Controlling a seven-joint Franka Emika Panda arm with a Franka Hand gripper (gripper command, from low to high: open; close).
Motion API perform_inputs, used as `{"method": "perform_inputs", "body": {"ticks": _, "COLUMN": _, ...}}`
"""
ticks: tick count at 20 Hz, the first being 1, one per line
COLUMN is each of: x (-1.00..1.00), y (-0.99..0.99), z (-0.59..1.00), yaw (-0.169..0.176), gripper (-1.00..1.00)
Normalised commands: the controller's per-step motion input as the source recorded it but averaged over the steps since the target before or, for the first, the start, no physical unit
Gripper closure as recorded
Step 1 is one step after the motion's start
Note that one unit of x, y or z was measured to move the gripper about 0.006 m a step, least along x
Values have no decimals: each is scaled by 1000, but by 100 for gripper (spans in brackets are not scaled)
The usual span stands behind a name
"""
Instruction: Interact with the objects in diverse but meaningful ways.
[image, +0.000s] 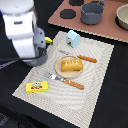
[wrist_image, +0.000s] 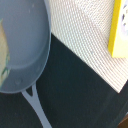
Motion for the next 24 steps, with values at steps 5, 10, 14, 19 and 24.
{"method": "perform_inputs", "body": {"ticks": 5, "x": 934, "y": 310, "z": 627, "yaw": -36, "gripper": -100}}
{"method": "perform_inputs", "body": {"ticks": 10, "x": 856, "y": 446, "z": 479, "yaw": -10, "gripper": -100}}
{"method": "perform_inputs", "body": {"ticks": 14, "x": 724, "y": 549, "z": 494, "yaw": -15, "gripper": -100}}
{"method": "perform_inputs", "body": {"ticks": 19, "x": 709, "y": 663, "z": 447, "yaw": 0, "gripper": -100}}
{"method": "perform_inputs", "body": {"ticks": 24, "x": 659, "y": 669, "z": 353, "yaw": 0, "gripper": -100}}
